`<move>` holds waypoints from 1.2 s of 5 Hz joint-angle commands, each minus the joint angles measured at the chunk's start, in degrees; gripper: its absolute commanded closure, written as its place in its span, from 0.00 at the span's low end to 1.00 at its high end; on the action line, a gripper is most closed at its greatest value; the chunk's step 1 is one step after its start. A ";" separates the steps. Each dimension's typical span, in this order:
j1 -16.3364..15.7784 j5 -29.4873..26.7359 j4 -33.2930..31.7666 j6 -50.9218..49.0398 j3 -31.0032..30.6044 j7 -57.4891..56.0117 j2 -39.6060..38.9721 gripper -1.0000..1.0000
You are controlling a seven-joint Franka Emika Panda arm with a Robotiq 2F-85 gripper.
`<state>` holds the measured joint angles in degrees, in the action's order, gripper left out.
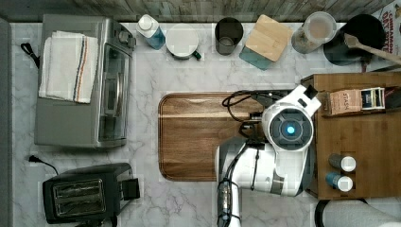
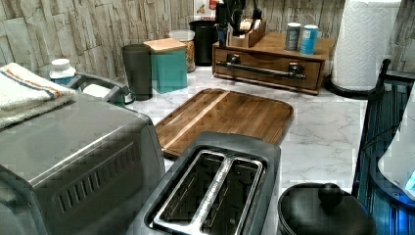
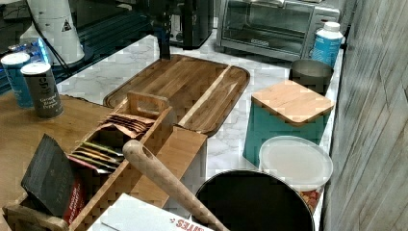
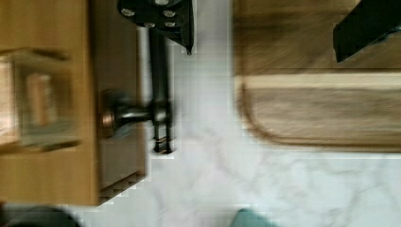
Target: Open the drawer.
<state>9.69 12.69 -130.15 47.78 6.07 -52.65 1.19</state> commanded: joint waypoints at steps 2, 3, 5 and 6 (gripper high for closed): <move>3.93 5.10 -4.77 7.29 4.65 -1.03 0.73 0.00; 4.57 3.87 -3.86 7.18 5.71 -3.05 -0.97 0.00; 5.96 -0.64 -4.84 8.18 7.25 -5.83 -2.92 0.00; 4.62 -1.05 -5.82 9.24 8.30 -3.62 -3.16 0.00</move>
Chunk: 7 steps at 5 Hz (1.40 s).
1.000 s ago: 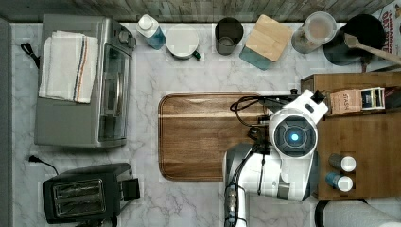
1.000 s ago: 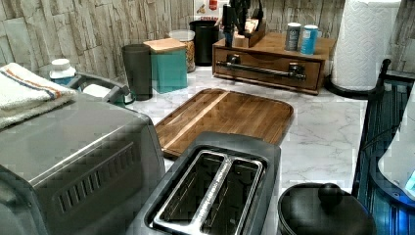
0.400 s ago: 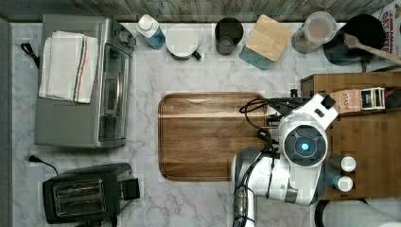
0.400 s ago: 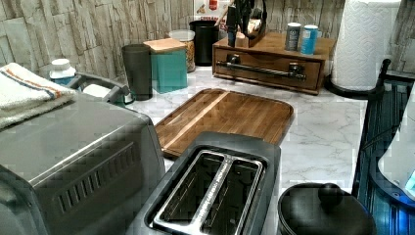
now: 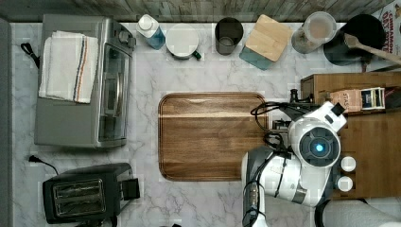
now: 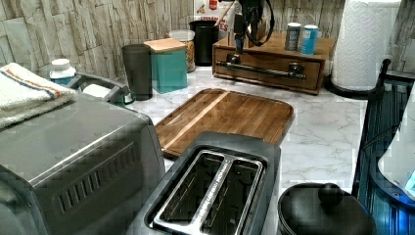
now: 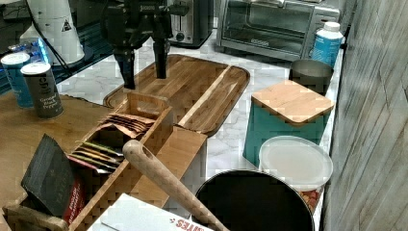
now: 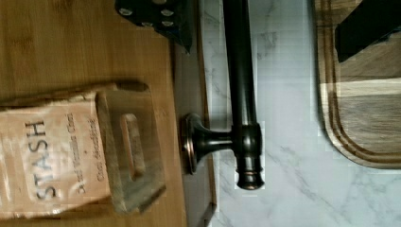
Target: Open the drawer.
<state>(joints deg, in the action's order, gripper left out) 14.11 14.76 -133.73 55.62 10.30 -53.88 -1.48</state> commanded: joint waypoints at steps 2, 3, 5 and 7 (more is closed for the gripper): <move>-0.37 -5.63 -3.02 2.83 3.70 -2.61 -0.91 0.00; -0.62 -4.92 -3.75 3.10 3.20 -0.69 -0.40 0.00; -1.14 -2.94 -4.91 4.13 2.80 2.65 0.43 0.00; -2.62 -1.61 -6.63 7.49 3.36 5.62 0.05 0.00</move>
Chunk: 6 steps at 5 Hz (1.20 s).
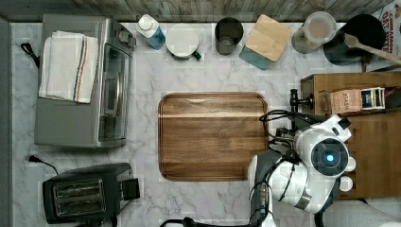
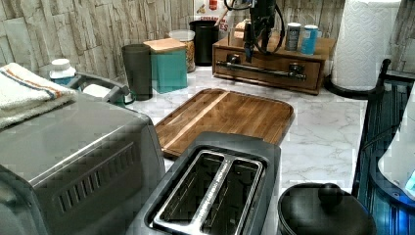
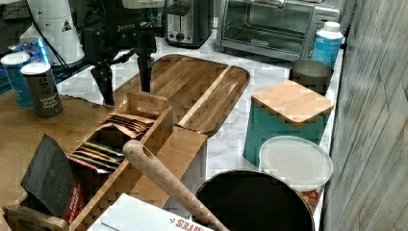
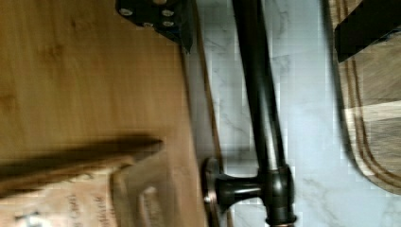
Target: Open the drawer.
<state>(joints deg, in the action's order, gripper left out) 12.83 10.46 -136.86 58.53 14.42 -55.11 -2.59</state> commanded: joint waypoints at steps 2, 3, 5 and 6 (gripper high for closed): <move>0.62 0.48 -2.08 7.25 0.15 -2.93 -4.53 0.00; 0.58 -2.66 -2.50 9.85 -0.94 -4.04 -7.11 0.00; -3.51 3.73 -3.47 10.11 1.65 4.14 -8.50 0.00; -4.40 4.51 -3.80 8.74 1.45 4.94 -7.25 0.00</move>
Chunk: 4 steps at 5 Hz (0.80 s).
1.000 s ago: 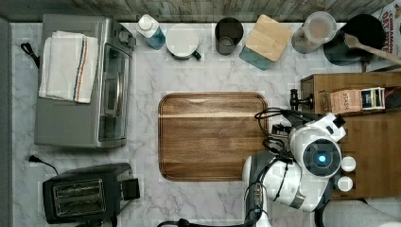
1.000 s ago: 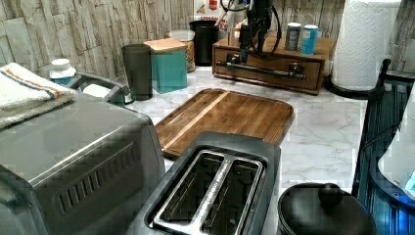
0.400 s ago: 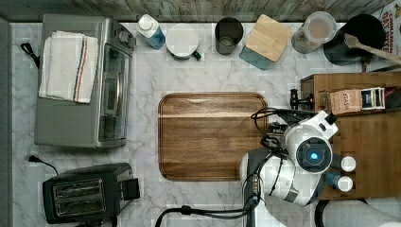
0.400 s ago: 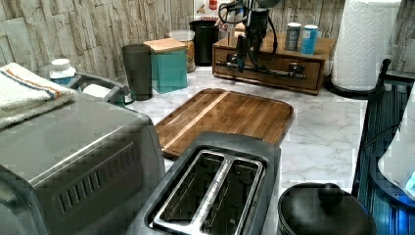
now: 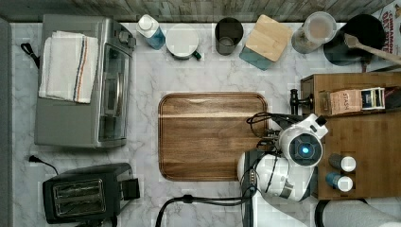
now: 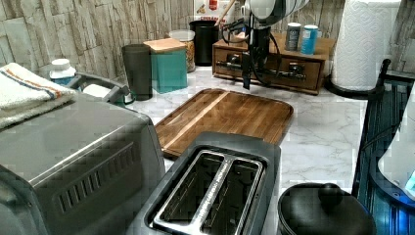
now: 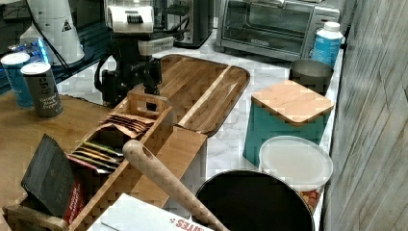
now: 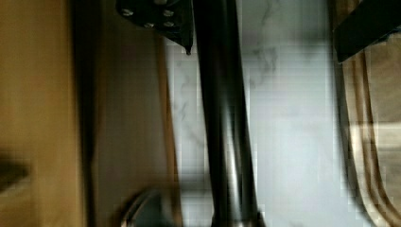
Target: Open the drawer.
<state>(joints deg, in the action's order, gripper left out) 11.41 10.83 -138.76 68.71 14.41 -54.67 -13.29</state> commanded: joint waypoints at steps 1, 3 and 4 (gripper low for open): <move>-1.48 -1.46 -2.23 -4.25 -1.87 -4.82 5.81 0.00; 1.39 -17.26 1.42 -10.26 -9.88 -22.77 2.62 0.00; -0.92 -19.56 1.09 -9.95 -11.18 -18.25 2.20 0.00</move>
<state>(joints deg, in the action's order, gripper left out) 15.08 -4.71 -138.88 60.32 8.43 -74.47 -10.13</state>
